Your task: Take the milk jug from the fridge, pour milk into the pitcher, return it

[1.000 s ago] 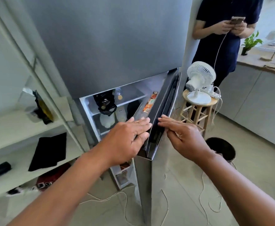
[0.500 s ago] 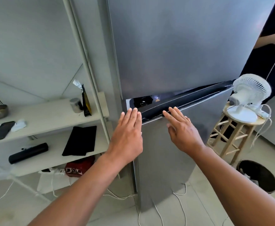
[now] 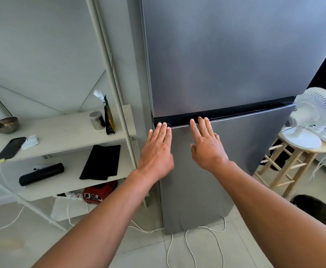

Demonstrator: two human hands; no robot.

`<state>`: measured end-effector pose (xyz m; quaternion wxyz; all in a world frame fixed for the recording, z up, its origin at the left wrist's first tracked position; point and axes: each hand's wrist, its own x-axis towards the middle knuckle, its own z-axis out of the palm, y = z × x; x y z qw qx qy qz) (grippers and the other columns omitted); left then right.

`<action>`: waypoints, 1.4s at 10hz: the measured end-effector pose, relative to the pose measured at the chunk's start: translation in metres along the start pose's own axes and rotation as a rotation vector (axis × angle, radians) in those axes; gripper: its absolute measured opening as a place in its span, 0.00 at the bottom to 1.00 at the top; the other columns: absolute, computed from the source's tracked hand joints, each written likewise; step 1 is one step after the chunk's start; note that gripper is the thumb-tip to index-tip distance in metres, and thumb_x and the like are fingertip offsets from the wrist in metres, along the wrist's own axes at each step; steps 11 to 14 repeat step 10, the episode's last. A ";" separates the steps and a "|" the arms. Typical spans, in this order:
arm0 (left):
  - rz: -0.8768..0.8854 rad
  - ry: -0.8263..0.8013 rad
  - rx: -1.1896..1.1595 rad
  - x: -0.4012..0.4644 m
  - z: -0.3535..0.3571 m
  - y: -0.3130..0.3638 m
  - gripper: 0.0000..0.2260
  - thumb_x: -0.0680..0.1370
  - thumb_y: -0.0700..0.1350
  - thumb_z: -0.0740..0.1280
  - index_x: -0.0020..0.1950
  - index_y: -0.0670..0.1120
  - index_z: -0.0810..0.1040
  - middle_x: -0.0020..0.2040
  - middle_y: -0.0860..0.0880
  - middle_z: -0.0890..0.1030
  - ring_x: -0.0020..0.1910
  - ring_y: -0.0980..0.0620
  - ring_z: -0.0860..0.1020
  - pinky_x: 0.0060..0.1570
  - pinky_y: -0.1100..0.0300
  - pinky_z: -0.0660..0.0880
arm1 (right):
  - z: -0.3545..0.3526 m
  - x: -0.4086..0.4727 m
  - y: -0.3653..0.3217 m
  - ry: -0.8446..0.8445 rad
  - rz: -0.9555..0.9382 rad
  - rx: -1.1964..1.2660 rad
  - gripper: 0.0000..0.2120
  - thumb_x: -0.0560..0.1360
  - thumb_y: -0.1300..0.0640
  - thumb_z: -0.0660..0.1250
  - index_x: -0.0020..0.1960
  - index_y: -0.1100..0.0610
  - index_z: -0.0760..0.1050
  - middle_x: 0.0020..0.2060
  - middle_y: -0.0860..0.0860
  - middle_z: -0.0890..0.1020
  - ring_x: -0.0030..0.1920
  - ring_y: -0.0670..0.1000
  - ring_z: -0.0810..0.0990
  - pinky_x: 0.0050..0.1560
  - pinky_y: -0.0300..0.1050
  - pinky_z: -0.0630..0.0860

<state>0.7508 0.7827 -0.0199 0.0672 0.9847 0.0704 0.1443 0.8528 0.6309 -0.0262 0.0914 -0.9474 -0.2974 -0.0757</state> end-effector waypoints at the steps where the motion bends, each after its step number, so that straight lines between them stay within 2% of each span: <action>1: -0.026 -0.010 -0.003 0.007 0.001 -0.004 0.35 0.80 0.41 0.60 0.84 0.41 0.47 0.85 0.44 0.46 0.84 0.48 0.43 0.82 0.49 0.45 | 0.005 0.008 -0.003 -0.018 0.002 -0.049 0.41 0.82 0.54 0.59 0.83 0.55 0.34 0.84 0.57 0.39 0.83 0.58 0.35 0.78 0.60 0.61; 4: -0.092 0.034 -0.035 0.008 0.005 0.005 0.34 0.81 0.41 0.60 0.83 0.43 0.49 0.85 0.46 0.48 0.84 0.50 0.44 0.82 0.50 0.47 | 0.006 0.008 -0.001 -0.060 -0.020 -0.125 0.52 0.78 0.50 0.67 0.82 0.57 0.30 0.82 0.60 0.34 0.82 0.60 0.32 0.78 0.60 0.61; 5: -0.134 0.033 -0.035 0.010 0.004 0.010 0.33 0.81 0.42 0.60 0.84 0.43 0.48 0.85 0.47 0.48 0.84 0.50 0.44 0.82 0.50 0.47 | 0.000 0.008 0.003 -0.091 -0.058 -0.110 0.52 0.78 0.49 0.67 0.82 0.57 0.30 0.82 0.59 0.34 0.82 0.60 0.32 0.78 0.59 0.63; 7: -0.190 -0.024 0.018 0.009 0.000 0.021 0.34 0.81 0.43 0.60 0.83 0.42 0.47 0.85 0.45 0.46 0.84 0.48 0.43 0.82 0.47 0.49 | -0.016 0.008 0.011 -0.159 -0.097 0.000 0.44 0.81 0.50 0.62 0.84 0.57 0.35 0.83 0.55 0.37 0.83 0.56 0.34 0.76 0.59 0.66; 8: -0.196 -0.067 0.063 0.011 -0.005 0.024 0.34 0.81 0.45 0.60 0.83 0.41 0.47 0.85 0.43 0.46 0.84 0.46 0.44 0.81 0.45 0.50 | -0.028 0.008 0.013 -0.188 -0.085 0.056 0.41 0.83 0.50 0.61 0.84 0.58 0.39 0.84 0.54 0.40 0.84 0.54 0.37 0.78 0.61 0.61; 9: -0.189 -0.041 0.107 0.009 -0.005 0.033 0.34 0.82 0.48 0.60 0.83 0.39 0.50 0.84 0.40 0.48 0.84 0.43 0.47 0.82 0.44 0.49 | -0.038 -0.008 0.014 -0.159 -0.052 0.118 0.37 0.84 0.49 0.58 0.84 0.61 0.42 0.84 0.56 0.45 0.84 0.54 0.40 0.81 0.62 0.52; 10: -0.124 -0.010 0.065 0.005 0.002 0.040 0.31 0.83 0.47 0.59 0.82 0.39 0.52 0.84 0.40 0.52 0.84 0.44 0.49 0.82 0.45 0.48 | -0.034 -0.028 0.019 -0.095 0.009 0.110 0.34 0.85 0.48 0.55 0.84 0.62 0.45 0.84 0.57 0.46 0.84 0.56 0.40 0.82 0.61 0.49; 14: -0.124 -0.010 0.065 0.005 0.002 0.040 0.31 0.83 0.47 0.59 0.82 0.39 0.52 0.84 0.40 0.52 0.84 0.44 0.49 0.82 0.45 0.48 | -0.034 -0.028 0.019 -0.095 0.009 0.110 0.34 0.85 0.48 0.55 0.84 0.62 0.45 0.84 0.57 0.46 0.84 0.56 0.40 0.82 0.61 0.49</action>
